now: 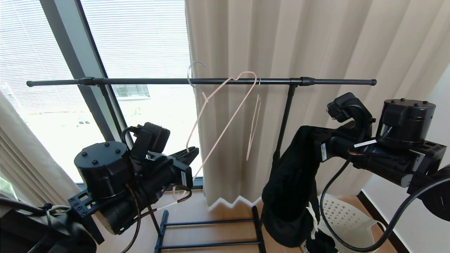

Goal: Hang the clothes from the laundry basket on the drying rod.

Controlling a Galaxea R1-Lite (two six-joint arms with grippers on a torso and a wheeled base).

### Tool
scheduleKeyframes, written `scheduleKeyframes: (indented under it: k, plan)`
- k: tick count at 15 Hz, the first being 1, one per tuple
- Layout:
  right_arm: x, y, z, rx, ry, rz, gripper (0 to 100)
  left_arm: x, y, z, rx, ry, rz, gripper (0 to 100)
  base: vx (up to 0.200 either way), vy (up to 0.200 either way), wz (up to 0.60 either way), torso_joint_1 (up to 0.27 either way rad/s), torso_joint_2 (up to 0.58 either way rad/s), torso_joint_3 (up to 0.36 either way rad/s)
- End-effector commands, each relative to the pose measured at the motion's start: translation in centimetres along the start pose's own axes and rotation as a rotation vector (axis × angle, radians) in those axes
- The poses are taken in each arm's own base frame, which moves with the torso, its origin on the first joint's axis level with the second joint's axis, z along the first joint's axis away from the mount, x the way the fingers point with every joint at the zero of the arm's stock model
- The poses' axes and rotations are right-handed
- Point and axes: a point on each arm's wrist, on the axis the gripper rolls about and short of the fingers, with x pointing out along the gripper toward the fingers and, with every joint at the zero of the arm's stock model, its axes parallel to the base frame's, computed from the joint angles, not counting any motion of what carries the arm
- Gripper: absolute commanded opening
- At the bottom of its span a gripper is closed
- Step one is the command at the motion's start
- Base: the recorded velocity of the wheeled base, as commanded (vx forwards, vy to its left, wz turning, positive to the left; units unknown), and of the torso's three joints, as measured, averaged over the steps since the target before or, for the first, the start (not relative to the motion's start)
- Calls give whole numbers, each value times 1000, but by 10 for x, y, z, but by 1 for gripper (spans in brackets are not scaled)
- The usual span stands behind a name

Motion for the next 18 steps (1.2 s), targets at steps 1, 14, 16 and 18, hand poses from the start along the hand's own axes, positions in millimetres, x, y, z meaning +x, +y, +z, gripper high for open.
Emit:
scheduleKeyframes:
  k: [1, 14, 16, 18]
  plan:
    - [4, 1, -3, -1, 13, -8, 0, -11, -2, -12, 28, 29, -20, 0, 0, 0, 0, 0, 0, 0]
    - [10, -29, 9, -57, 31, -327, 0, -47, -28, -39, 177, 79, -303, 0, 0, 0, 0, 0, 0, 0]
    - [13, -35, 7, -53, 41, -359, 0, -48, -31, -44, 178, 101, -319, 0, 0, 0, 0, 0, 0, 0]
    - [15, -35, 9, -52, 37, -365, 0, -49, -37, -50, 180, 126, -346, 0, 0, 0, 0, 0, 0, 0]
